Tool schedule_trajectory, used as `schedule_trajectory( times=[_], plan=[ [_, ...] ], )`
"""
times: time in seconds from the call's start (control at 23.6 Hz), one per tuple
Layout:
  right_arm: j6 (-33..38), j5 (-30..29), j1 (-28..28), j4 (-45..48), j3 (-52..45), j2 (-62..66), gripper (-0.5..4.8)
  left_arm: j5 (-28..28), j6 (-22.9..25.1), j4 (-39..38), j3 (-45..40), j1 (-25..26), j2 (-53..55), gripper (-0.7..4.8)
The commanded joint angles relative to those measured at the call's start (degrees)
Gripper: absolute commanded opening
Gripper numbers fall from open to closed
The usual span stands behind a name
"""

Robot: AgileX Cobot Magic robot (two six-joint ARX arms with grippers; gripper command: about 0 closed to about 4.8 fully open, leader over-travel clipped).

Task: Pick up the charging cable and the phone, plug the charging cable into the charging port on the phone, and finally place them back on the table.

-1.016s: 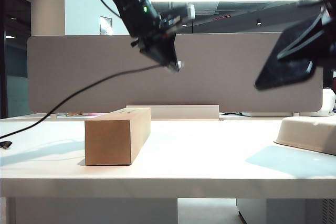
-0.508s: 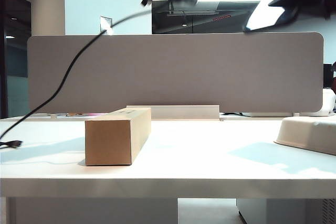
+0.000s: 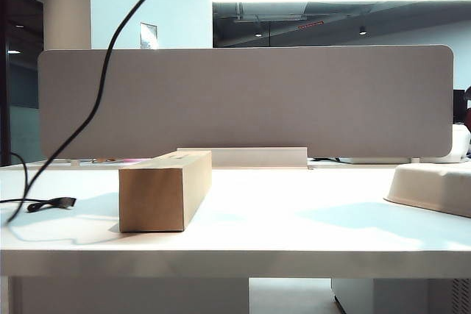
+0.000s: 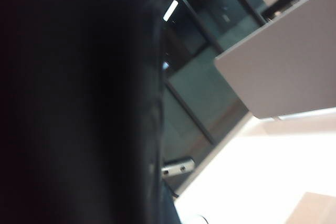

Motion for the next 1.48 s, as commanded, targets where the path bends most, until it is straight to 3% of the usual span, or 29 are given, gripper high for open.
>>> schedule_trajectory(
  times=[0.04,0.38,0.63,0.93,1.06,1.48],
  plan=[
    [5.7,1.9,0.1,5.5,0.5,-0.3,-0.08,3.5,0.0,1.5,0.2,-0.8,-0.3,-0.06],
    [12.9,3.5,0.1,13.0,0.6,-0.3,-0.08,0.7,-0.9,7.3,0.2,-6.7,-0.1,-0.06],
    [15.8,2.6,0.1,15.1,0.7,-0.3,-0.08,-1.7,-2.6,9.7,0.2,-7.6,0.1,-0.06],
    [15.8,1.2,0.1,15.6,0.7,-0.3,-0.08,-1.0,-10.6,15.0,0.2,-7.6,0.2,-0.06],
    [15.3,1.4,0.1,15.4,0.7,-0.3,-0.08,1.4,-11.3,15.0,0.2,-7.6,0.2,-0.06],
    [12.7,1.8,0.1,12.6,0.7,-0.1,-0.08,0.9,-11.6,15.6,0.2,-8.0,0.2,-0.06]
  ],
)
